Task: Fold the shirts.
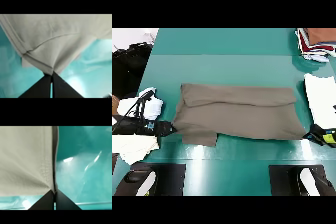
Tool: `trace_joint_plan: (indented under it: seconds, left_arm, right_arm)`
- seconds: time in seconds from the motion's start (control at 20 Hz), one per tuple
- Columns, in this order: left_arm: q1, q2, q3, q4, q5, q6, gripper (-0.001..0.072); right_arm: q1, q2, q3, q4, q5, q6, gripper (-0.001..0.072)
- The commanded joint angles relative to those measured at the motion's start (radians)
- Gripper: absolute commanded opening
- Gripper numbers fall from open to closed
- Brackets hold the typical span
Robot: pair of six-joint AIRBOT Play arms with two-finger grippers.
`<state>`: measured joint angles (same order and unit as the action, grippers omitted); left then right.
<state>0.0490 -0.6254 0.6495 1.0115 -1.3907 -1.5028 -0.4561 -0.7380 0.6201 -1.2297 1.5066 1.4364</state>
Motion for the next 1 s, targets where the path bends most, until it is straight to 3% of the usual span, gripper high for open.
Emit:
trace_joint_plan:
  seconds: [0.0, 0.15, 0.35, 0.6, 0.8, 0.85, 0.9, 0.95]
  left_arm:
    - [0.0, 0.034, 0.059, -0.03, -0.079, -0.042, 0.0025]
    - [0.0, -0.025, 0.146, -0.016, 0.101, -0.004, 0.0025]
    - [0.0, -0.249, 0.228, -0.016, 0.266, 0.086, 0.0025]
    - [0.0, -0.602, 0.41, -0.018, 0.373, 0.129, 0.0026]
    - [0.001, -0.777, 0.519, -0.024, 0.423, 0.149, 0.0029]
    - [0.001, -0.798, 0.537, -0.024, 0.43, 0.147, 0.0158]
    - [0.001, -0.807, 0.548, -0.025, 0.438, 0.14, 0.0444]
    - [0.001, -0.807, 0.557, -0.031, 0.437, 0.139, 0.0583]
  right_arm:
    - [0.023, 0.076, 0.096, -0.022, 0.056, 0.023, 0.0015]
    - [0.139, -0.03, 0.206, -0.023, 0.006, 0.037, 0.0015]
    - [0.292, -0.275, 0.378, -0.027, -0.135, 0.048, 0.0015]
    - [0.375, -0.587, 0.605, -0.026, -0.173, 0.048, 0.0016]
    - [0.383, -0.758, 0.754, -0.009, -0.18, 0.048, 0.0018]
    - [0.381, -0.787, 0.784, 0.016, -0.18, 0.047, 0.0041]
    - [0.371, -0.81, 0.808, 0.057, -0.176, 0.037, 0.0248]
    - [0.353, -0.826, 0.825, 0.111, -0.16, 0.018, 0.0434]
